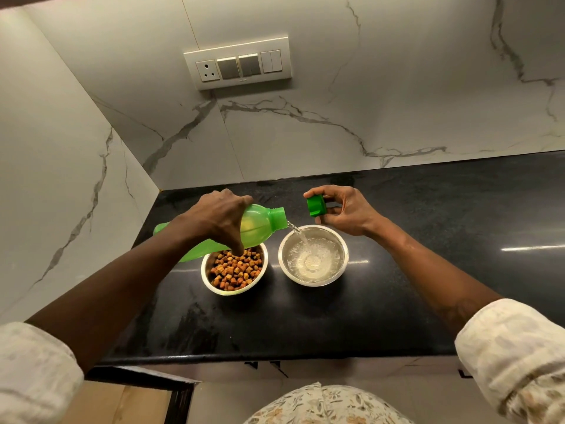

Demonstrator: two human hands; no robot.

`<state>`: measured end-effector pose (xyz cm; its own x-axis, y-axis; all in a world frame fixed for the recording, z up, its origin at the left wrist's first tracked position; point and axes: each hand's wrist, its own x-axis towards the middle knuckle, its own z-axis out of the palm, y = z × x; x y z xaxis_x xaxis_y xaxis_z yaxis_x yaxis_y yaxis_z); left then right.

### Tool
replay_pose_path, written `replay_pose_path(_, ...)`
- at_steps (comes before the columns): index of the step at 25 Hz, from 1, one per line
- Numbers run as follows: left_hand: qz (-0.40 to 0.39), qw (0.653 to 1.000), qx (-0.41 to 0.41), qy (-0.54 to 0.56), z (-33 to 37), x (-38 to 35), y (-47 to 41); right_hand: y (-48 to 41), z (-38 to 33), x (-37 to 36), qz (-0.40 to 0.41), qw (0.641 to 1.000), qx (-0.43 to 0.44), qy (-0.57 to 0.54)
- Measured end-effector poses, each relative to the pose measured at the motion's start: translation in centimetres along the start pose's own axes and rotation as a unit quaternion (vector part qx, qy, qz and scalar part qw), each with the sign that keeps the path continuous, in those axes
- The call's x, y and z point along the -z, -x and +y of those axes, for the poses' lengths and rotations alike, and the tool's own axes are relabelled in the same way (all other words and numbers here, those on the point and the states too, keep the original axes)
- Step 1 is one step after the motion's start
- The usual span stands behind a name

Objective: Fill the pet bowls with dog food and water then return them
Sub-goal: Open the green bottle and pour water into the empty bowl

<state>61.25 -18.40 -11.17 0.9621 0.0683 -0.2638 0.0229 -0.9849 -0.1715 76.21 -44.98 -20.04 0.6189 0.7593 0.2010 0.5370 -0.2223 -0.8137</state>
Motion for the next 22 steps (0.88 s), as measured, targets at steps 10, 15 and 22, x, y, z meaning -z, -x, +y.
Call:
replay_pose_path(10, 0.024, 0.981, 0.016, 0.192, 0.9, -1.8, -1.4, -0.9, -2.9, 0.8, -0.077, 0.993, 0.042, -0.085)
replay_pose_path(15, 0.048, 0.965, 0.003, 0.259, 1.2, -1.5, -1.8, -2.5, -4.3, 1.6, -0.085, 0.993, 0.06, -0.051)
replay_pose_path(22, 0.09, 0.959, -0.001, 0.269, 2.5, -0.4, -2.8, -3.7, -6.1, 3.7, -0.128, 0.991, 0.008, 0.04)
